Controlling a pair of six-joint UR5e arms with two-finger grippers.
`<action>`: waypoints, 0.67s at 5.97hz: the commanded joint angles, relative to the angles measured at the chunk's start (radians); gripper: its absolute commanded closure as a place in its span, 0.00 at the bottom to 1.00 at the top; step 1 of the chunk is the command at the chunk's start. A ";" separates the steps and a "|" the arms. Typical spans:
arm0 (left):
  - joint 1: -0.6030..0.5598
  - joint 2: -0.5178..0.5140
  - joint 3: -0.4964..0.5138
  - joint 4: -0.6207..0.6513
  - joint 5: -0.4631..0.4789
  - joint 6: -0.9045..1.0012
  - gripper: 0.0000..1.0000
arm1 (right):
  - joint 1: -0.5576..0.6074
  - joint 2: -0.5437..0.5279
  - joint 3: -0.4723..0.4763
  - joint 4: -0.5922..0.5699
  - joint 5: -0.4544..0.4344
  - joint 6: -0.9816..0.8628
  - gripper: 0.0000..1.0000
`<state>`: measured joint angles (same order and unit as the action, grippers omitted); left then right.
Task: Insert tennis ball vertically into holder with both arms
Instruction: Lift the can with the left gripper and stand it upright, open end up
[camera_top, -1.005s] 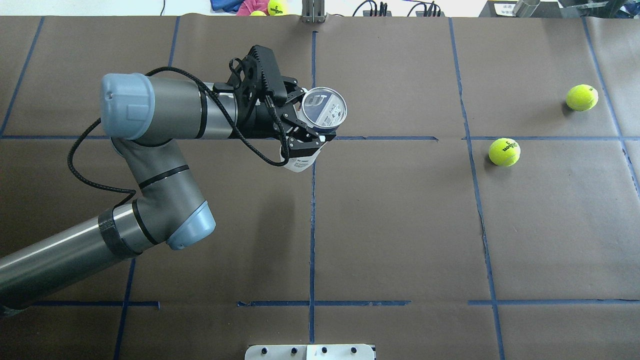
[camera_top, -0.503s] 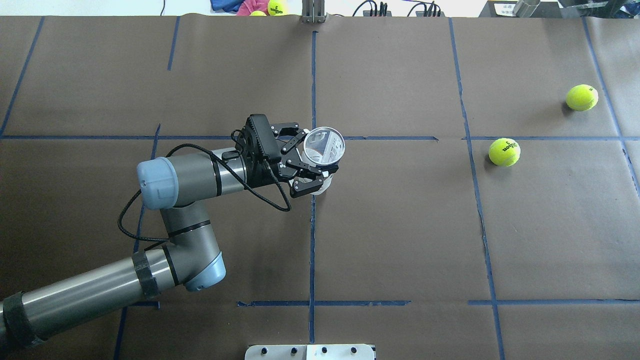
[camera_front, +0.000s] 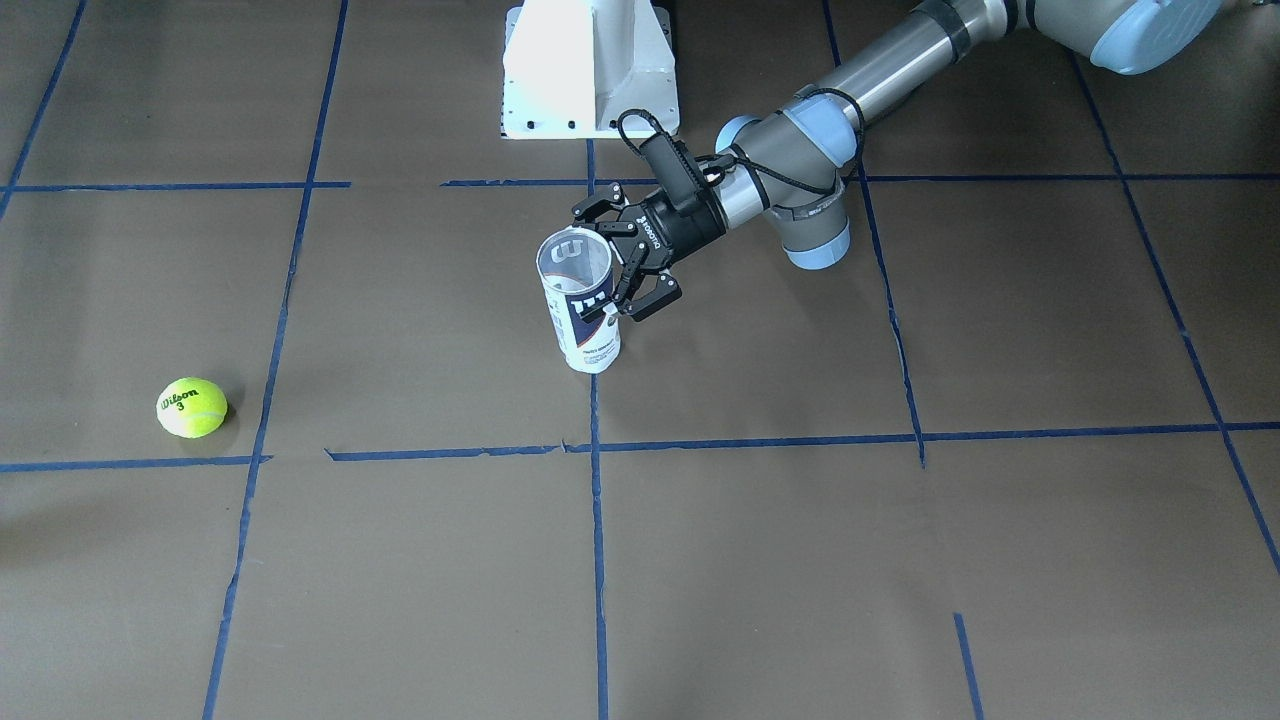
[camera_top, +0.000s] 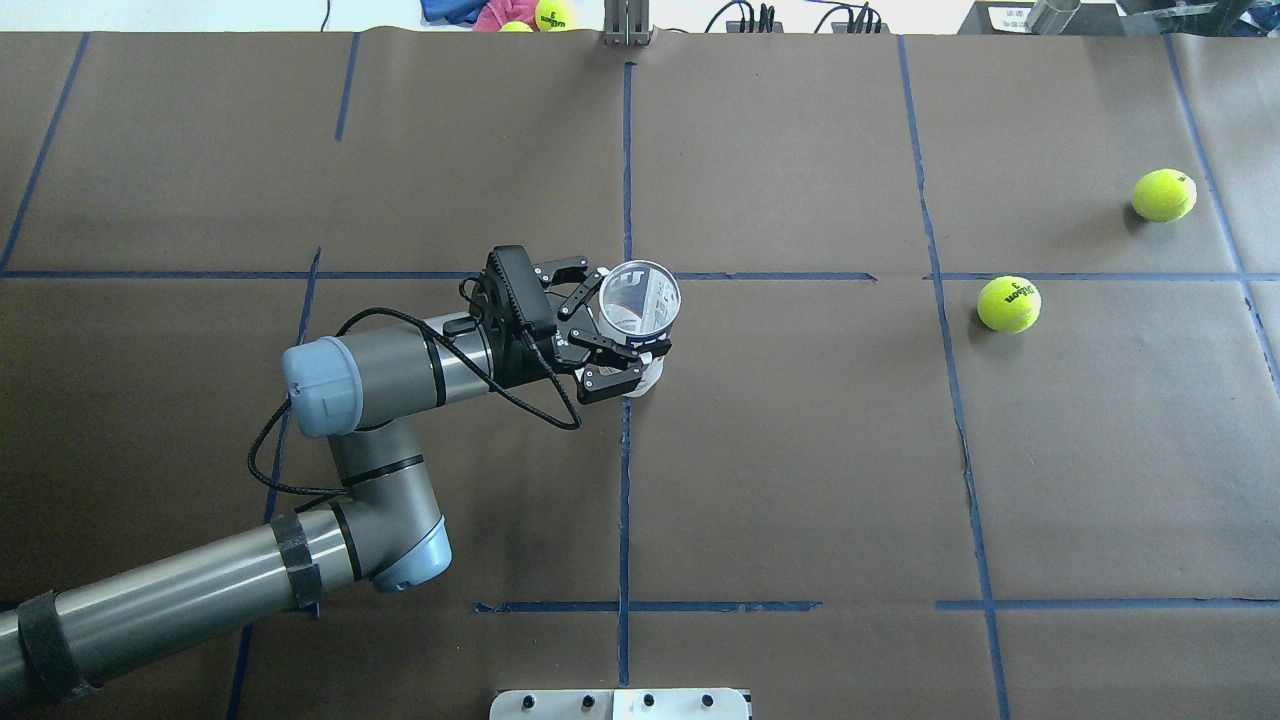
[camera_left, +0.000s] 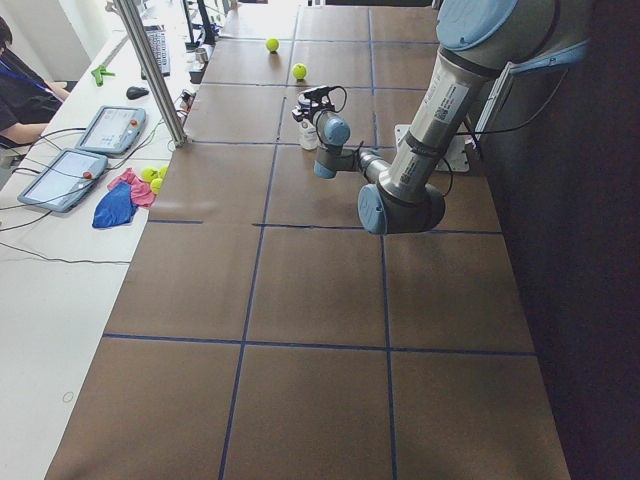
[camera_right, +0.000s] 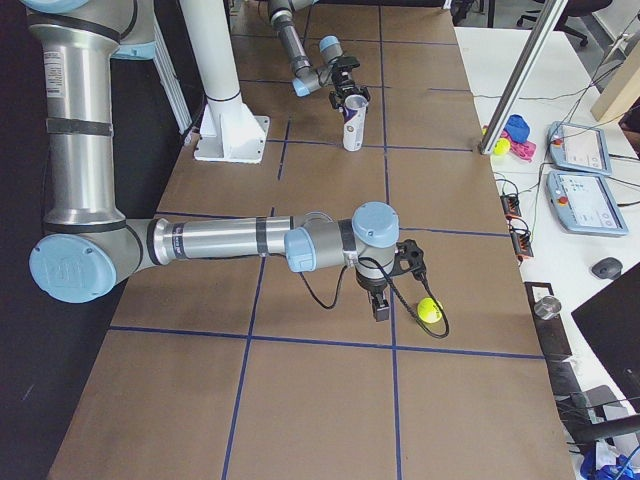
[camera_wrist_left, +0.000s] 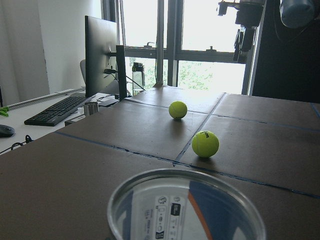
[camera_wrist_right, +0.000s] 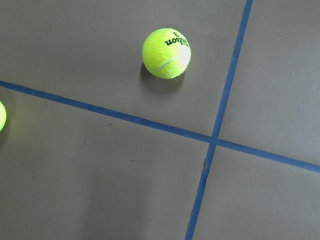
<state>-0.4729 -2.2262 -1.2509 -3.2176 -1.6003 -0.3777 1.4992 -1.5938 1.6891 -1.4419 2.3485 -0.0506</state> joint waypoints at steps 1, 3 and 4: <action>-0.012 0.000 -0.002 -0.002 0.000 -0.023 0.07 | 0.000 0.002 0.000 0.000 0.000 0.000 0.00; -0.016 0.003 -0.004 -0.004 0.000 -0.024 0.06 | -0.014 0.006 0.007 0.000 0.002 0.000 0.00; -0.016 0.005 -0.004 -0.004 0.000 -0.024 0.06 | -0.054 0.038 0.007 0.002 0.002 0.014 0.00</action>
<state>-0.4887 -2.2227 -1.2547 -3.2212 -1.5999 -0.4017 1.4763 -1.5793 1.6951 -1.4415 2.3499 -0.0466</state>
